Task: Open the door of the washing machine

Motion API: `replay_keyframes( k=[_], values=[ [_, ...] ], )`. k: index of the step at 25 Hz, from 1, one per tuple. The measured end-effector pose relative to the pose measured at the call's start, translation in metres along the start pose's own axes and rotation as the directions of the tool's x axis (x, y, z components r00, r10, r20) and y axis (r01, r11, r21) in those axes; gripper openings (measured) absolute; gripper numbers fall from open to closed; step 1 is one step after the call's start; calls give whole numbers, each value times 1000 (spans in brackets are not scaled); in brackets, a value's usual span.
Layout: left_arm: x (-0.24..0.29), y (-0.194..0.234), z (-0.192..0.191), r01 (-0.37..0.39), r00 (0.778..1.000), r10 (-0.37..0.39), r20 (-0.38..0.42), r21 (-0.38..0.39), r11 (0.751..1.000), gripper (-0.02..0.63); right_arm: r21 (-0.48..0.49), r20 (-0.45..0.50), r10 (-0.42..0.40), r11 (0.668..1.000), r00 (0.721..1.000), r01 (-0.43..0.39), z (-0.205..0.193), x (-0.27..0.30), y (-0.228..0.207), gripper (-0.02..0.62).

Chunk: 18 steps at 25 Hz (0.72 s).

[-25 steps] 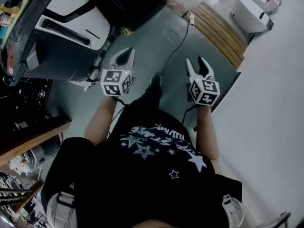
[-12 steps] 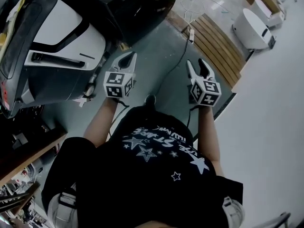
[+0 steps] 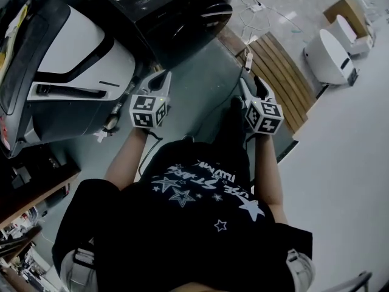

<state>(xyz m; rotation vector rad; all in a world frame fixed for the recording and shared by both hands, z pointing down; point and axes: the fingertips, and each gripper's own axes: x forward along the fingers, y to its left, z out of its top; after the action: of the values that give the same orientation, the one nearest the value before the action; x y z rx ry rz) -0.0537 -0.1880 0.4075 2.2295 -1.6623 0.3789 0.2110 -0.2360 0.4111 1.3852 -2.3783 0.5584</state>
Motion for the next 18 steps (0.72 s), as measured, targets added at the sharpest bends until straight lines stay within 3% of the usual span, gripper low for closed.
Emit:
replay_keyframes(
  k=[8,13,18],
  values=[
    [82,7,20,-190,981,189,-40,-35,981,11,-117,-65,154,980,986,-160,42,112,-65,227],
    [119,0,40,-296,954,291,-75,-67,953,11,-158,-160,271,942,949,-296,58,174,-95,227],
    [150,3,50,-388,920,378,-106,-99,916,11,-205,-235,334,901,913,-383,70,228,-119,227]
  ],
)
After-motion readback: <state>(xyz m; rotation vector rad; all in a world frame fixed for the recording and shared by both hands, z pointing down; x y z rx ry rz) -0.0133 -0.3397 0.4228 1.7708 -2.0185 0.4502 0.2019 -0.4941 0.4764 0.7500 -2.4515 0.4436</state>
